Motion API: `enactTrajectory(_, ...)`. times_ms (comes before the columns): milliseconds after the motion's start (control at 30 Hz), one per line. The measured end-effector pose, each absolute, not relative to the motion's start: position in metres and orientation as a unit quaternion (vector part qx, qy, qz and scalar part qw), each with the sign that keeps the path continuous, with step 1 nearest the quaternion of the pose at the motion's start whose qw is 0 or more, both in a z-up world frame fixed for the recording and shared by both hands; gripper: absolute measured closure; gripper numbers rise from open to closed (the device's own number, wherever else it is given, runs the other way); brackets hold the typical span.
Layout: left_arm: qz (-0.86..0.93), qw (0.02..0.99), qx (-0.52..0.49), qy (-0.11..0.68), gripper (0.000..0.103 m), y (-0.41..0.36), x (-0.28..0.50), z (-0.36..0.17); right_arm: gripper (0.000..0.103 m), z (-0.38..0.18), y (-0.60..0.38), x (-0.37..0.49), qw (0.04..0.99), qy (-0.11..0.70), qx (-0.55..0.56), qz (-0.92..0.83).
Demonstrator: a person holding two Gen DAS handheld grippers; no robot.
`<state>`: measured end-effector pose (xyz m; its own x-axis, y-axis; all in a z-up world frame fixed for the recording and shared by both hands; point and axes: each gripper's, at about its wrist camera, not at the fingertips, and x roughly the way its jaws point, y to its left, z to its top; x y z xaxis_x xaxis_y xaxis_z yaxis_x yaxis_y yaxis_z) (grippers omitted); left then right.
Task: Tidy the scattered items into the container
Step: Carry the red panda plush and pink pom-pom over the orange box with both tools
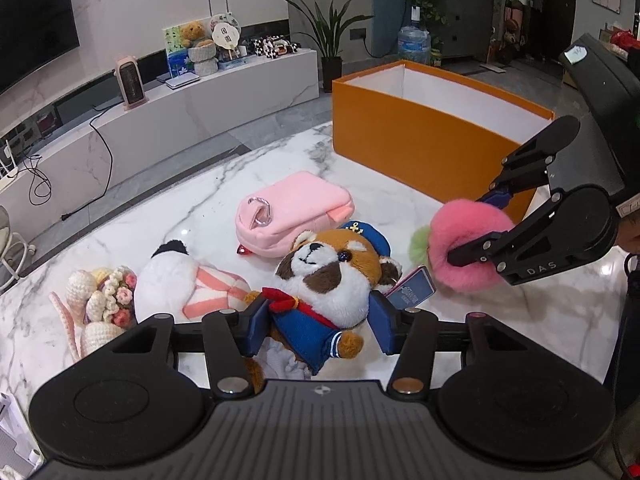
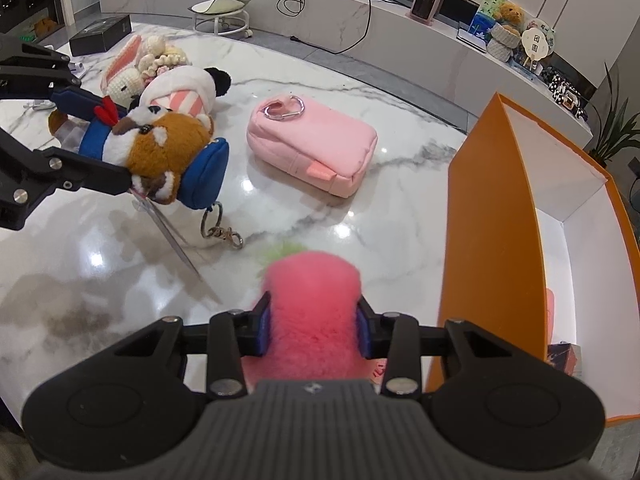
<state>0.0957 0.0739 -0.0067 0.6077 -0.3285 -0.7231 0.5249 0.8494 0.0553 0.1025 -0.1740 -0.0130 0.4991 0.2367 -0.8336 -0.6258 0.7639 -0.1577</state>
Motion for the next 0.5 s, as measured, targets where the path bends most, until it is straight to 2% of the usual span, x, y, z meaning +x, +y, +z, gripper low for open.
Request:
enactTrajectory(133, -0.239, 0.890, 0.127, 0.366, 0.043, 0.074, 0.095, 0.000, 0.062, -0.008, -0.176, 0.103, 0.840, 0.423, -0.218, 0.258)
enactTrajectory(233, -0.239, 0.894, 0.124, 0.359, 0.043, 0.073, 0.095, 0.007, 0.066, -0.003, -0.178, 0.104, 0.846, 0.417, -0.208, 0.259)
enactTrajectory(300, -0.241, 0.896, 0.121, 0.353, 0.043, 0.072, 0.095, 0.013, 0.083, 0.000, -0.180, 0.105, 0.849, 0.414, -0.203, 0.259)
enactTrajectory(500, -0.242, 0.900, 0.115, 0.345, 0.043, 0.070, 0.099, 0.020, 0.085, 0.000, -0.181, 0.106, 0.847, 0.419, -0.201, 0.260)
